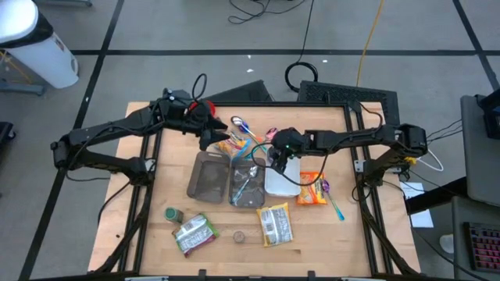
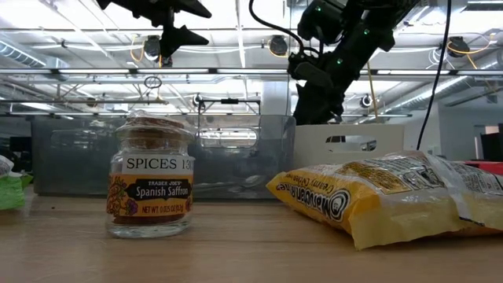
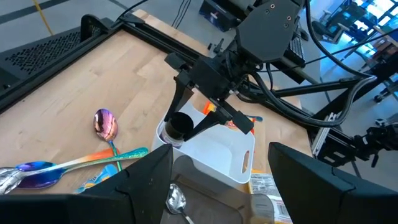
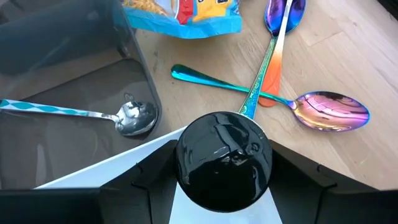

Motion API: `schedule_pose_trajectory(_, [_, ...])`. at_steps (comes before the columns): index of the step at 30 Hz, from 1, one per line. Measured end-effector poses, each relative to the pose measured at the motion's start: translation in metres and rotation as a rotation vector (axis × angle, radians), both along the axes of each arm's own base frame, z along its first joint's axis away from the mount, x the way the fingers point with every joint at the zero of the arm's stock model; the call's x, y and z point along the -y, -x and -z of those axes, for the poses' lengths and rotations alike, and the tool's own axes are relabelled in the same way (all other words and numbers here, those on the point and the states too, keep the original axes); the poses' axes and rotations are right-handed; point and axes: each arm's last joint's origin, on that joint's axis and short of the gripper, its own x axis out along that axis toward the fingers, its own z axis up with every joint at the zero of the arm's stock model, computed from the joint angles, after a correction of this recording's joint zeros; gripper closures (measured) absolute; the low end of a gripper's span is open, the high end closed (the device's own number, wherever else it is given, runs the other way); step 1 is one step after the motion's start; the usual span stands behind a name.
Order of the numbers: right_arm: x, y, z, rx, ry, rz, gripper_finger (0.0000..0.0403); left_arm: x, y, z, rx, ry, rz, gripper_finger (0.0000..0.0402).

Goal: Pick & Place Food Item
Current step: Put the purple bottle into the white bin

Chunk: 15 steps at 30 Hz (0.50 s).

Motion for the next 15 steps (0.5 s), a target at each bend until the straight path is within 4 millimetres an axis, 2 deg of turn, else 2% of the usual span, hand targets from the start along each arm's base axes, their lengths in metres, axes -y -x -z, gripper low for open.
schedule_pose_trajectory(10, [0.0000,-0.0002,0.0003,-0.003,0.009,-0.013,0.0204,0.0000,0.0000,-0.0001,0.000,0.001,0.000,0.0128])
schedule_pose_trajectory(15, [0.0000,-0.0002,0.0004,-0.005,0.013,-0.018,0.0174,0.0000,0.0000,-0.0001,0.000,0.001,0.000,0.0128])
